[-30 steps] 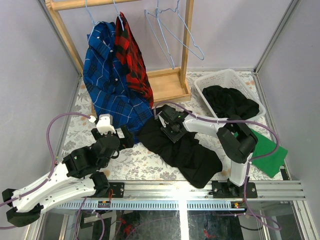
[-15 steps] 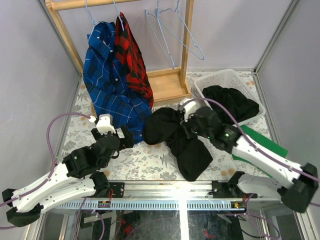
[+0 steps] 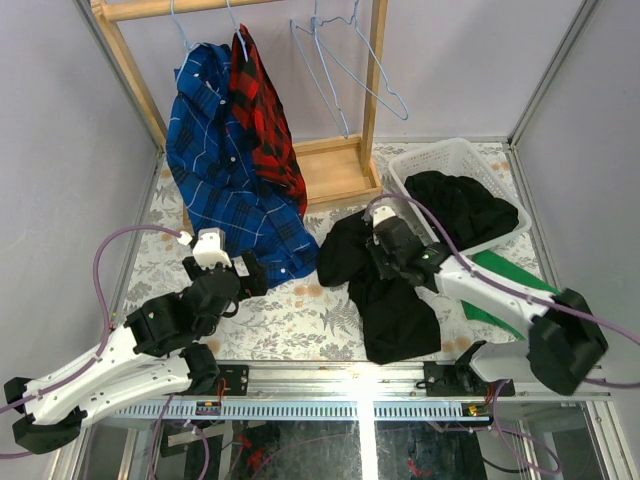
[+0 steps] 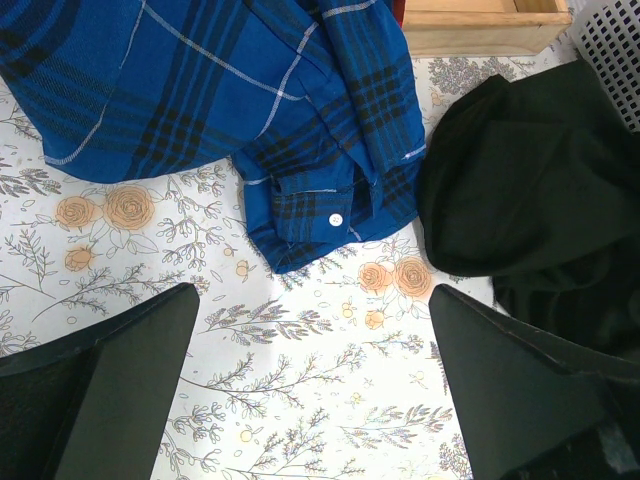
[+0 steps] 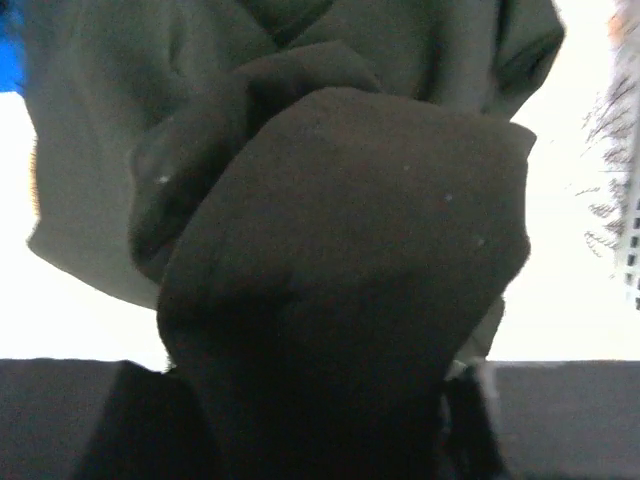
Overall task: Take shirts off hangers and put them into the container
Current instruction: Pick up the shirt from the center of the board.
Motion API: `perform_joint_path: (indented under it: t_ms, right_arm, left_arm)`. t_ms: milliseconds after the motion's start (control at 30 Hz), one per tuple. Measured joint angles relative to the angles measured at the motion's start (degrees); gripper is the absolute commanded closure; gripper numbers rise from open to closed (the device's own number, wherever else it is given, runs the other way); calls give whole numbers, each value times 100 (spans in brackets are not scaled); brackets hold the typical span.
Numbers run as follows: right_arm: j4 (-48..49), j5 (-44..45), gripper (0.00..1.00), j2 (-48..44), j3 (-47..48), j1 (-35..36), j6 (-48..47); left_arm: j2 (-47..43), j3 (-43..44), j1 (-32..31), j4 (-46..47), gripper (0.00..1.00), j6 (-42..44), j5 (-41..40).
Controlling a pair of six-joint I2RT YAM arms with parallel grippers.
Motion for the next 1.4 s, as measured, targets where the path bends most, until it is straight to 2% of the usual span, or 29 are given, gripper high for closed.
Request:
perform_joint_path:
  t_ms: [33, 133, 200, 367, 533, 567, 600, 767, 867, 967, 1100, 1300, 1400]
  right_arm:
    - [-50, 7, 29, 223, 0, -22, 83]
    - [-127, 0, 8, 776, -2, -50, 348]
    - [-105, -55, 0, 994, 0, -59, 455]
    - [-74, -184, 1, 1235, 168, -70, 540]
    - [-46, -39, 0, 1921, 437, -70, 573]
    - [-42, 7, 3, 2083, 435, -70, 586]
    - [0, 9, 17, 2225, 426, -70, 669]
    - [553, 127, 72, 2216, 256, -55, 769]
    - [776, 291, 97, 2006, 17, -59, 756]
    - [804, 409, 100, 1547, -249, -59, 717]
    - [813, 787, 100, 407, -520, -61, 658]
    - [1268, 2002, 100, -1574, -599, -70, 317]
    - [1539, 2500, 100, -2284, -695, -70, 59]
  left_arm:
    - [0, 0, 0, 0, 0, 0, -2]
    - [0, 0, 0, 0, 0, 0, 0]
    - [0, 0, 0, 0, 0, 0, 0]
    - [-2, 0, 0, 0, 0, 0, 0]
    - [-22, 0, 0, 0, 0, 0, 0]
    - [-24, 0, 0, 0, 0, 0, 0]
    - [-22, 0, 0, 0, 0, 0, 0]
    - [-13, 0, 0, -2, 0, 0, 0]
    - [11, 0, 0, -2, 0, 0, 0]
    - [22, 0, 0, -2, 0, 0, 0]
    - [22, 0, 0, -2, 0, 0, 0]
    - [13, 0, 0, -4, 0, 0, -2]
    - [-9, 0, 0, -7, 0, 0, -2]
